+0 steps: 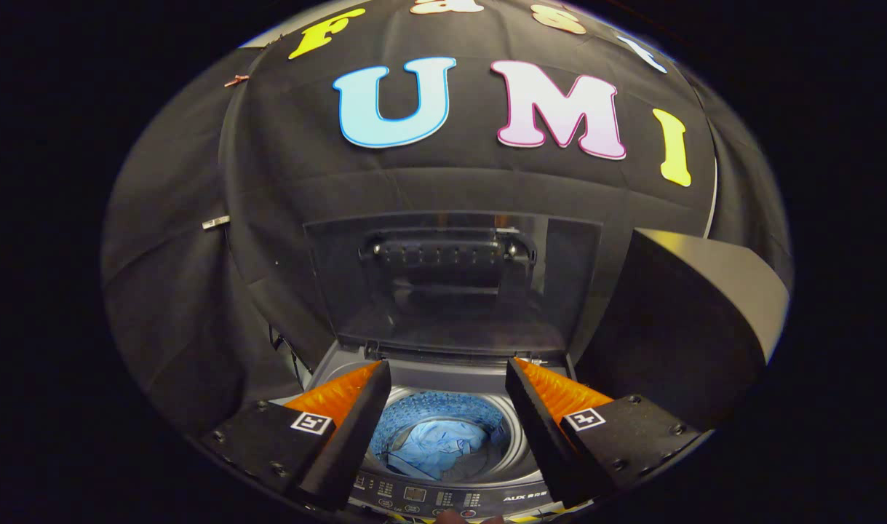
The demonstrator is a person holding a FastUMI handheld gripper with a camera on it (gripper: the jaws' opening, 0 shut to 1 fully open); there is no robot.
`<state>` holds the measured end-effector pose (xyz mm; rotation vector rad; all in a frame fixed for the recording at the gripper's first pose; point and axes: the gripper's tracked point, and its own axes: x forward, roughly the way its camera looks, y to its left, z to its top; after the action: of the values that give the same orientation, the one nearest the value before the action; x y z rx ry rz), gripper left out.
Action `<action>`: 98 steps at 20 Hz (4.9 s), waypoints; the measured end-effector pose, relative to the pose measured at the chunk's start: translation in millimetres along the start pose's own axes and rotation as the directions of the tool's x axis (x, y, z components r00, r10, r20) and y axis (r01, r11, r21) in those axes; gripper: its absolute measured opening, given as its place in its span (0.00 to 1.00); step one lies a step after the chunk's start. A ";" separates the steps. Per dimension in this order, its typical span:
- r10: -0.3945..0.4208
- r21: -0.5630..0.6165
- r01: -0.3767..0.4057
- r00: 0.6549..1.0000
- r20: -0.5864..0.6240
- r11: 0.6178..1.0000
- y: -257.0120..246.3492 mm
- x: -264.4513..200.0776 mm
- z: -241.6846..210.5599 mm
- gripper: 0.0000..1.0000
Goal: Put the clothes into the washing machine and then close the washing machine lid.
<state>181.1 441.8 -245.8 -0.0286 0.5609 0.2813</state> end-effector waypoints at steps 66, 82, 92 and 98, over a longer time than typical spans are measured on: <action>0.046 -0.072 -0.044 0.999 0.022 0.996 36.6 11.0 -18.4 1.00; 0.004 -0.058 0.017 0.944 0.331 0.998 -44.2 -146.8 84.8 1.00; 0.006 -0.028 0.006 0.904 0.427 1.000 -96.5 -251.0 107.2 0.99; 0.026 -0.030 -0.013 0.877 0.479 0.999 -117.3 -322.6 98.1 0.99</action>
<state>2.8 256.8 2.1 0.0225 0.0605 0.3027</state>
